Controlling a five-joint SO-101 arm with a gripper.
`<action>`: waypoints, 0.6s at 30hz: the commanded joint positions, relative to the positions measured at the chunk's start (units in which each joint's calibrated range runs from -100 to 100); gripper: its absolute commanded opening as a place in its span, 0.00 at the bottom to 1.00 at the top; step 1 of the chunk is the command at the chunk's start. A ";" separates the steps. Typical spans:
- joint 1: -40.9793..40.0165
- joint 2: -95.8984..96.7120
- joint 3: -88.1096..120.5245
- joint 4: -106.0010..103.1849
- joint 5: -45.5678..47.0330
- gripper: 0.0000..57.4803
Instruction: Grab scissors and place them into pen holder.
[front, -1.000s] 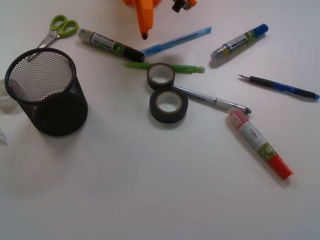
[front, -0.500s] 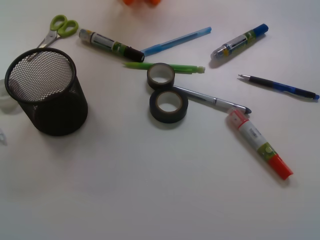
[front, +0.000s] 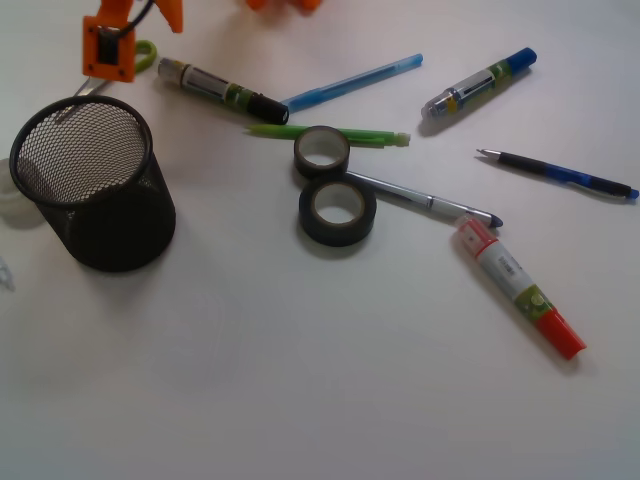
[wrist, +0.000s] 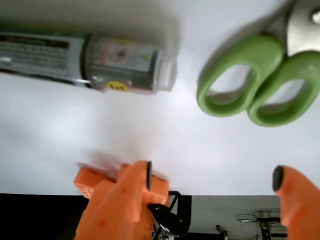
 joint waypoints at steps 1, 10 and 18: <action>2.78 0.17 -2.53 -0.67 1.37 0.47; 5.02 0.85 -2.08 -7.05 3.61 0.36; 6.89 0.85 3.90 -15.10 3.57 0.41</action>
